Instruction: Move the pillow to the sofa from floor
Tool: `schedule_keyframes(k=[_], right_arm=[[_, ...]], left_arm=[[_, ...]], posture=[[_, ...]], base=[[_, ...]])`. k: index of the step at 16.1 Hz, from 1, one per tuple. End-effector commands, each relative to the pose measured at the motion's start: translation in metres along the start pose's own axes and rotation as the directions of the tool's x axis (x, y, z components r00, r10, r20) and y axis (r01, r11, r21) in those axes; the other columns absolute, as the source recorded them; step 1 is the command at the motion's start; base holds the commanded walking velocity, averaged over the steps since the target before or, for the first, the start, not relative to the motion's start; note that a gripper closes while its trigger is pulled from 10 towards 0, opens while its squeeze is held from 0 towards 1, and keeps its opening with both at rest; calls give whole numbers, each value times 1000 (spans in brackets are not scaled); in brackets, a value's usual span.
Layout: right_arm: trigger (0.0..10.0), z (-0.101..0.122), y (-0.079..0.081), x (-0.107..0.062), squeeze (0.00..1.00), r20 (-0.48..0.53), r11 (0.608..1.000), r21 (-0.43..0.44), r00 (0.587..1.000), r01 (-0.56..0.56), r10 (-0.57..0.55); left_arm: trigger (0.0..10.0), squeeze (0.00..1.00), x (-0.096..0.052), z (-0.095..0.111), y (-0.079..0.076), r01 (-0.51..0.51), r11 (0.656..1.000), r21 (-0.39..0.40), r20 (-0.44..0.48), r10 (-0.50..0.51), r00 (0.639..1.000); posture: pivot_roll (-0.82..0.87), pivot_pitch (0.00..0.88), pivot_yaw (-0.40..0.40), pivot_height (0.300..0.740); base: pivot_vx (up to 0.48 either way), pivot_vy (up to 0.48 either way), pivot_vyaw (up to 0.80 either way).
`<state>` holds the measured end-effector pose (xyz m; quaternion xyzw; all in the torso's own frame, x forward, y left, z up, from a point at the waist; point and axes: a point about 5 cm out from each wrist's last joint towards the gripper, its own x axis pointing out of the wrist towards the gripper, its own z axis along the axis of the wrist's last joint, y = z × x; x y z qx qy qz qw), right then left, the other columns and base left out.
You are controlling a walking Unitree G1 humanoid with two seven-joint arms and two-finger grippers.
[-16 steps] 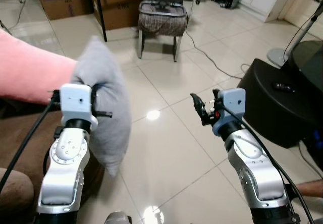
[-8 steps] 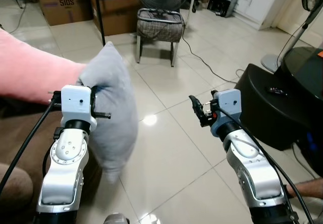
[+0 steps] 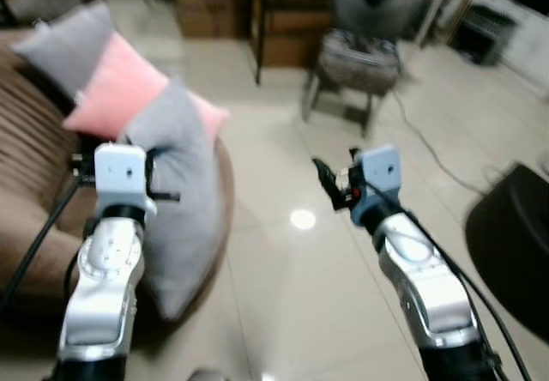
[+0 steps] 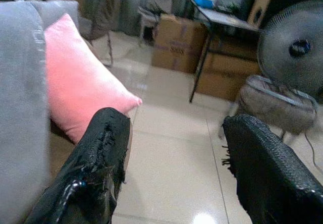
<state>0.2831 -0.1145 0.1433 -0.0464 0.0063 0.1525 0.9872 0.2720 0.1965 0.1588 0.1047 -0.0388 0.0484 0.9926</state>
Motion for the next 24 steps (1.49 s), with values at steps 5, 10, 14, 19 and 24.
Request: schedule_keyframes(k=[5, 10, 14, 19, 24], right_arm=[[10000, -3, -8, 0, 0, -11, 1000, -10, 1000, 26, -26], [10000, -6, -10, 0, 0, -17, 999, -13, 999, 45, -46], [10000, -6, -10, 0, 0, -17, 999, -19, 999, 45, -46], [10000, -7, -10, 0, 0, -18, 999, -25, 999, 48, -48], [10000, -7, -11, 0, 0, -12, 998, -30, 999, 53, -53]], left_arm=[[10000, 0, 4, 18, -5, 23, 1000, 0, 93, -23, 995], [10000, 0, 5, 17, -8, 39, 999, -2, 94, -39, 995], [10000, 0, 7, 18, -12, 60, 998, 1, 94, -60, 994], [10000, 0, 8, 18, -13, 75, 997, 1, 101, -74, 992], [10000, 0, 11, 19, -18, 108, 994, 9, 107, -109, 988]], posture=[[130, 0, -84, 740], [131, 0, -84, 740], [131, 0, -84, 740], [128, 0, -78, 740], [122, 0, -60, 740]], base=[[320, 0, 800], [321, 0, 320], [326, 0, 0], [333, 0, 0], [353, 0, 0]])
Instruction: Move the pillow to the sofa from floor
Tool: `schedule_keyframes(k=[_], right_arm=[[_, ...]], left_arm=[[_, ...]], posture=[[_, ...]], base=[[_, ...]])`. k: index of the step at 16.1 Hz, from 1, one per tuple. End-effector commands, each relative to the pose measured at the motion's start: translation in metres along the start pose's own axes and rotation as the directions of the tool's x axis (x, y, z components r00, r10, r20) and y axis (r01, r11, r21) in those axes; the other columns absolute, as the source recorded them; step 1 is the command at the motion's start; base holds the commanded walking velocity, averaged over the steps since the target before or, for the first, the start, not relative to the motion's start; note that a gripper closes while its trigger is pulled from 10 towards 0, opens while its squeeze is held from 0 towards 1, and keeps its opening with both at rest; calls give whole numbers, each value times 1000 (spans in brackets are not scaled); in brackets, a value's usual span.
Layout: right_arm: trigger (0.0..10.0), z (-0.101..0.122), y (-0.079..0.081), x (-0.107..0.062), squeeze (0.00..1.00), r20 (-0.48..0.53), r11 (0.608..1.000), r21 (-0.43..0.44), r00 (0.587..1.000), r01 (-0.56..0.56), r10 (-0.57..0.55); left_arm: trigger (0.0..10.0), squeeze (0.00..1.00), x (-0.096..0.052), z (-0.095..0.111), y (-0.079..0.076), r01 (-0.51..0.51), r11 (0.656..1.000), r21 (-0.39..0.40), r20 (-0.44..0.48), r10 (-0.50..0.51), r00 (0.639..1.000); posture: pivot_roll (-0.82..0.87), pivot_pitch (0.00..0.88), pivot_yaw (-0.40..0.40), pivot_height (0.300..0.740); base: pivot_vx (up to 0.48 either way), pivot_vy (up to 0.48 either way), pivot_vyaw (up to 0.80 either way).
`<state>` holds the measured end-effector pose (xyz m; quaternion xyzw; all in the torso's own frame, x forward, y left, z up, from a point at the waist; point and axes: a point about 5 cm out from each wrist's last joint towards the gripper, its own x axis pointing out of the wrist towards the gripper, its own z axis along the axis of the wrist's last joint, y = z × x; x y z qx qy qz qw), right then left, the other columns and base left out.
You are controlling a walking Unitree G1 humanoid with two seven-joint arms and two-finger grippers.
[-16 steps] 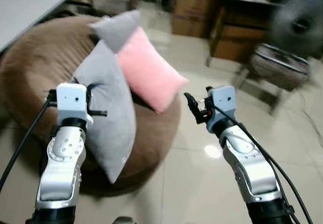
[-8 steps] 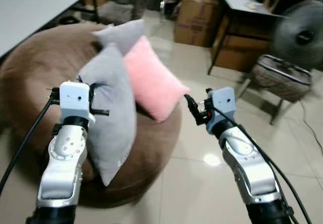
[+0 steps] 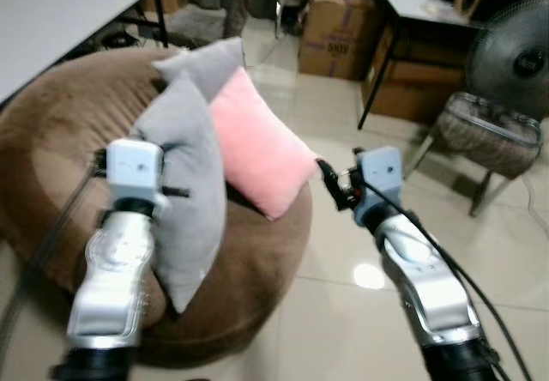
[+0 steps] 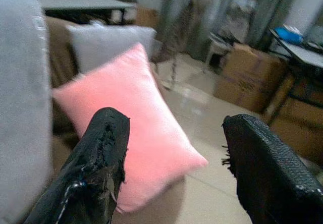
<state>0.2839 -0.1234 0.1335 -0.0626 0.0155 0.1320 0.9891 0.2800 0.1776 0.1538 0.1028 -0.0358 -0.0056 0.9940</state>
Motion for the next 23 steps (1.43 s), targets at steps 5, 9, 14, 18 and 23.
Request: schedule_keyframes(k=[5, 9, 14, 18, 23], right_arm=[[10000, 4, -3, 0, 0, 19, 1000, -16, 1000, 19, -19], [10000, 0, -5, -2, 0, -10, 997, 13, 997, -82, 82], [10000, 7, -18, -5, 0, -19, 966, -105, 972, -234, 234], [10000, 14, -30, -15, 0, -30, 914, -139, 924, -382, 382], [10000, 18, -34, -23, 0, -79, 851, -158, 866, -501, 495]], left_arm=[[10000, 0, 11, 21, -1, 34, 999, 26, 106, -36, 994], [10000, 0, 27, 6, -4, 16, 999, -40, 12, -15, 1000], [10000, 0, 66, -3, -21, 78, 997, 18, -79, -76, 994], [10000, 0, 98, 7, -44, 37, 999, -34, -111, -41, 993], [10000, 0, 104, -23, -16, -353, 918, -178, -284, 296, 912]], posture=[[107, 0, -39, 740], [107, 0, -45, 740], [105, 0, -43, 740], [84, 0, -34, 740], [50, 0, -16, 740]], base=[[355, 0, 480], [143, 0, 0], [0, 0, 0], [0, 0, 0], [0, 0, 0]])
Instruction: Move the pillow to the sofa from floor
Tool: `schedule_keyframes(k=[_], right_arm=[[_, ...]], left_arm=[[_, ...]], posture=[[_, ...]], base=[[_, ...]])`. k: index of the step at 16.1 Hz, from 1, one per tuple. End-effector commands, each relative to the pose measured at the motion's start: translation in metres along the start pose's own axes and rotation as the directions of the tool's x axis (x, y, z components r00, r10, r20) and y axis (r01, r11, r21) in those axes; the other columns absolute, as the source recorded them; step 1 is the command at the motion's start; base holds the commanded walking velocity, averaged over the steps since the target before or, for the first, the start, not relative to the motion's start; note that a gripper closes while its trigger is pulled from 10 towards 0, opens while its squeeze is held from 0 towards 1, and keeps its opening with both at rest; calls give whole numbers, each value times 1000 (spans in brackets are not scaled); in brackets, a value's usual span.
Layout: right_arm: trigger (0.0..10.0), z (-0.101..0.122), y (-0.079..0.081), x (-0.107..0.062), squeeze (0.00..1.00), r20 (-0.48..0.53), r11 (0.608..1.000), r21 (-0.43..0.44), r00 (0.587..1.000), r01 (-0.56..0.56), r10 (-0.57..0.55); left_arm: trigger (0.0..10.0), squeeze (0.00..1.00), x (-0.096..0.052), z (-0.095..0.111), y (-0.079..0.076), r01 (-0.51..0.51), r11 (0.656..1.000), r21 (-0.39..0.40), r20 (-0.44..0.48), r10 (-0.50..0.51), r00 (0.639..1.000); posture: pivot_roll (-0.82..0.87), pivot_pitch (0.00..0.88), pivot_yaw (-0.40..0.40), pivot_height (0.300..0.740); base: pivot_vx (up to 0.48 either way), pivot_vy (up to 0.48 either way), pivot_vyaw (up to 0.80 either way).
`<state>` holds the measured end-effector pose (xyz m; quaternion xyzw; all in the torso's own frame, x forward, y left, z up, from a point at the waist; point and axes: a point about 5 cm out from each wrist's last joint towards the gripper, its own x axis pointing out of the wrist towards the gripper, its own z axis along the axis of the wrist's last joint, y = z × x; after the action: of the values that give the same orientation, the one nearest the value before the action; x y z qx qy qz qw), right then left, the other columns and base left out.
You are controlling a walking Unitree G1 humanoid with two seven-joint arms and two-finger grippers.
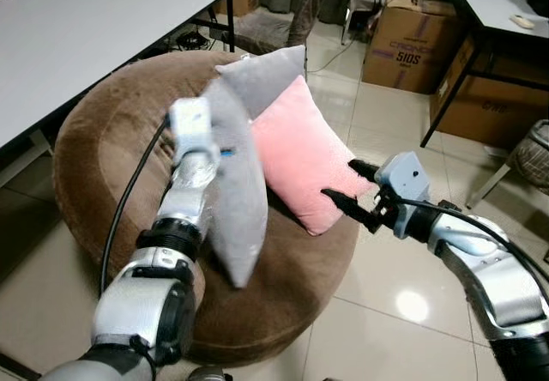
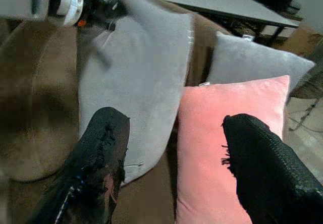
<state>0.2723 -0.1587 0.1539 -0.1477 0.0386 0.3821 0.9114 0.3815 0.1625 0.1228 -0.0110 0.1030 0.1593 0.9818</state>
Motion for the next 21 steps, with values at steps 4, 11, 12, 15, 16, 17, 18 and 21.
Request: schedule_keyframes(k=[4, 11, 12, 15, 16, 17, 18, 21], right_arm=[[10000, 1, 7, -5, 0, -28, 993, 12, 993, -116, 116], [10000, -2, 16, -1, 0, -36, 979, 31, 979, -201, 202], [10000, -2, 16, -1, 0, -35, 979, 31, 978, -203, 204], [10000, -3, 4, -7, 0, -21, 993, 69, 995, -94, 95], [10000, 0, 2, -7, 0, 11, 994, 92, 998, -60, 59], [10000, 4, 1, -6, 0, 48, 992, 125, 999, -8, 2], [10000, 6, 0, -4, 0, 80, 986, 160, 994, 55, -68], [10000, 3, 10, 7, 0, 76, 937, 270, 965, 222, -251]], left_arm=[[10000, 0, -2, -41, 67, -244, 955, 167, -48, 255, 966], [10000, 1000, -18, -17, 73, 30, 960, 279, 174, -81, 981], [10000, 1000, -20, -15, 76, 29, 958, 286, 187, -86, 978], [10000, 1000, -48, 25, 97, 70, 958, 279, 364, -172, 915], [10000, 1000, -58, 37, 99, 94, 964, 250, 409, -193, 892], [10000, 1000, -70, 48, 97, 145, 965, 218, 436, -229, 870], [10000, 914, -81, 54, 93, 198, 959, 204, 449, -272, 851], [10000, 0, -110, 44, 69, 292, 920, 263, 394, -379, 837]], posture=[[57, 0, -34, 740], [81, 0, -50, 740], [81, 0, -50, 740], [80, 0, -56, 740], [86, 0, -65, 740], [91, 0, -71, 740], [97, 0, -79, 740], [110, 0, -94, 740]], base=[[0, 0, 0], [0, 0, 0], [0, 0, 0], [0, 0, 0], [0, 0, 0], [0, 0, 0], [0, 0, 0], [0, 0, 0]])
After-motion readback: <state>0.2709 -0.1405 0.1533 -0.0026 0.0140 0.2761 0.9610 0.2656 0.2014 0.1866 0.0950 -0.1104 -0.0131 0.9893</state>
